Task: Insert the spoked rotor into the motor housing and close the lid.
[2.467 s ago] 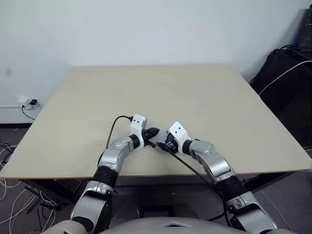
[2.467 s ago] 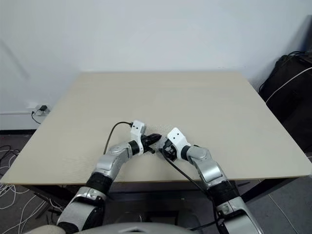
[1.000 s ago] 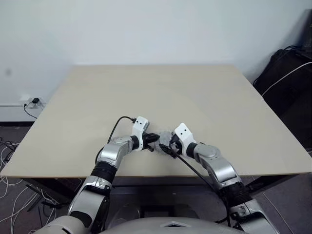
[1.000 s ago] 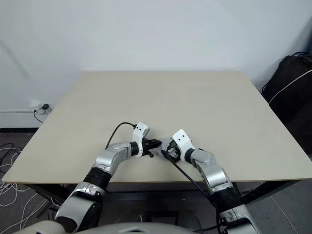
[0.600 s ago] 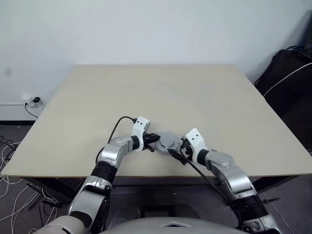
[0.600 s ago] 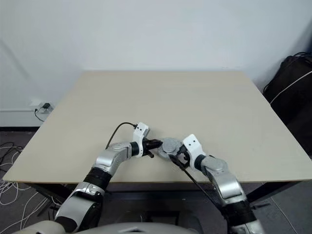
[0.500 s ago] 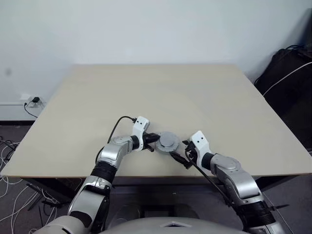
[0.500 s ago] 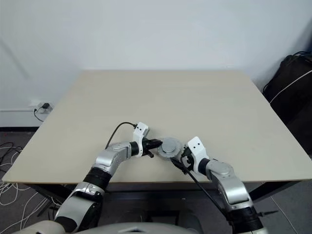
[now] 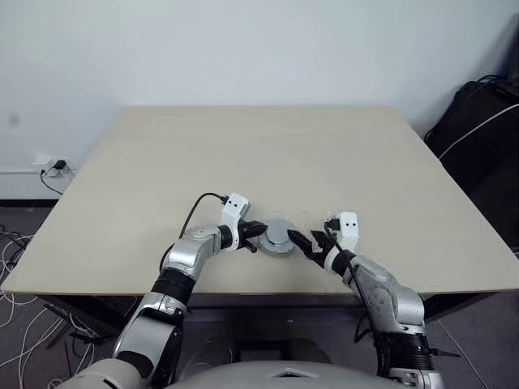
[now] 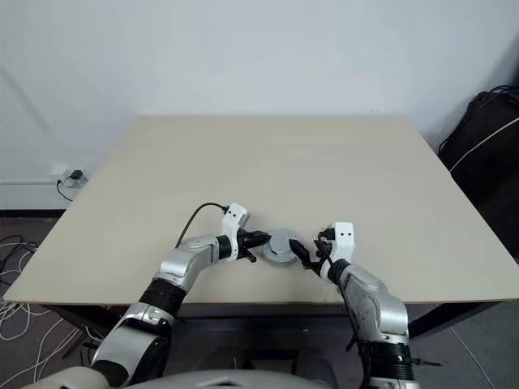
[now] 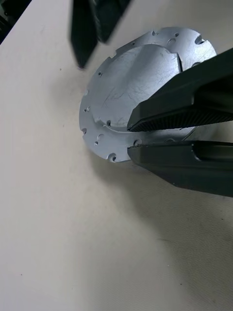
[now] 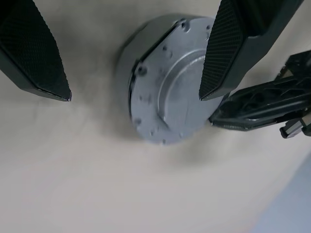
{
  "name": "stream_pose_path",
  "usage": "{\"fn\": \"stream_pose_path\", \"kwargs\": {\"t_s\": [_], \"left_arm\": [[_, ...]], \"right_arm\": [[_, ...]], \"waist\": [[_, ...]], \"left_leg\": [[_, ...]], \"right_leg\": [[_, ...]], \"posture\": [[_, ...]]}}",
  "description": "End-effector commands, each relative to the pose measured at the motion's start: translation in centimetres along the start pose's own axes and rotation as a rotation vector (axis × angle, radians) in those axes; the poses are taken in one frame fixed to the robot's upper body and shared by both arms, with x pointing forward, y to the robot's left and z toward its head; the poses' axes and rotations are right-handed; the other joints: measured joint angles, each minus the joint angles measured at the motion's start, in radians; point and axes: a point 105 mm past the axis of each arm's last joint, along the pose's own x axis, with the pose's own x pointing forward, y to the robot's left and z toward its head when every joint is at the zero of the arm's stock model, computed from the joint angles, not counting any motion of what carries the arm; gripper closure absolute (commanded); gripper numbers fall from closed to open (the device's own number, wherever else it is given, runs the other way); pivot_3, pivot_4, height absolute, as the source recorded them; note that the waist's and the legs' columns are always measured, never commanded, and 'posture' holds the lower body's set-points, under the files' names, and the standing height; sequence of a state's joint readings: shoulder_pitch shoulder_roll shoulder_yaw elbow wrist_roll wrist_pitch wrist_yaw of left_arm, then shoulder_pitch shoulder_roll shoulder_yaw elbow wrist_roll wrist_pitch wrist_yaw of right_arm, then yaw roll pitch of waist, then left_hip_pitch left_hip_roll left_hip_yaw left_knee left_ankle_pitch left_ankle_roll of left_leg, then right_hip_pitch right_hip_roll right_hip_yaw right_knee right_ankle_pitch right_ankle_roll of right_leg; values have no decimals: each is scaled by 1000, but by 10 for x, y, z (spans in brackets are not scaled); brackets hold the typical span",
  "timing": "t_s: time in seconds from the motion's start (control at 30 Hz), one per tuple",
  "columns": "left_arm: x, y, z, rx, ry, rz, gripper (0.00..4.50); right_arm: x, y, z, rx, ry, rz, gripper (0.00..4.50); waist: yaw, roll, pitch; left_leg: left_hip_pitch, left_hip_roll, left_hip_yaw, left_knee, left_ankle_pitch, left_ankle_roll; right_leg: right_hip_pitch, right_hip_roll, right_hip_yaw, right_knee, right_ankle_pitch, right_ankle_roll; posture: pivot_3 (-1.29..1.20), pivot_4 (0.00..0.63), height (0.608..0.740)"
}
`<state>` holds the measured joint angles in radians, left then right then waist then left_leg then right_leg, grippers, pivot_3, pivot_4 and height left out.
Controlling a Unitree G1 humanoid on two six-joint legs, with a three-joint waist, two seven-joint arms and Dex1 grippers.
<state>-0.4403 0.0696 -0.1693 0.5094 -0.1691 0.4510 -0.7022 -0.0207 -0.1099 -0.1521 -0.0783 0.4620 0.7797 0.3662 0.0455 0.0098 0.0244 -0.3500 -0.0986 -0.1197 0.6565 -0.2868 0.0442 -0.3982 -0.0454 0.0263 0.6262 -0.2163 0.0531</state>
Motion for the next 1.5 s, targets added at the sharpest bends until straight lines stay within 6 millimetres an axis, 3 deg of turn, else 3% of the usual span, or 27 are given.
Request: {"fn": "stream_pose_path", "kwargs": {"t_s": [0.03,0.67,1.07,1.5], "left_arm": [[5,-11,1,16,4,-44,3997],[5,-12,0,18,3,-49,3997],[5,-12,-1,14,5,-48,3997],[4,-12,-2,12,7,-46,3997]], "right_arm": [[3,9,6,71,5,42,27],[5,29,-7,439,80,197,27],[22,40,-17,618,97,183,27],[25,66,-8,666,183,277,27]], "waist": [[0,0,0],[-3,2,-1],[-19,4,-3],[-32,4,-4]], "left_leg": [[0,0,0,0,0,0],[0,0,0,0,0,2],[2,0,1,0,1,3],[4,0,1,0,2,4]], "right_leg": [[0,0,0,0,0,0],[0,0,1,0,0,1],[1,0,1,1,-1,1],[2,1,2,2,-1,1]], "posture": [[0,0,740],[0,0,740],[0,0,740],[0,0,740]]}}
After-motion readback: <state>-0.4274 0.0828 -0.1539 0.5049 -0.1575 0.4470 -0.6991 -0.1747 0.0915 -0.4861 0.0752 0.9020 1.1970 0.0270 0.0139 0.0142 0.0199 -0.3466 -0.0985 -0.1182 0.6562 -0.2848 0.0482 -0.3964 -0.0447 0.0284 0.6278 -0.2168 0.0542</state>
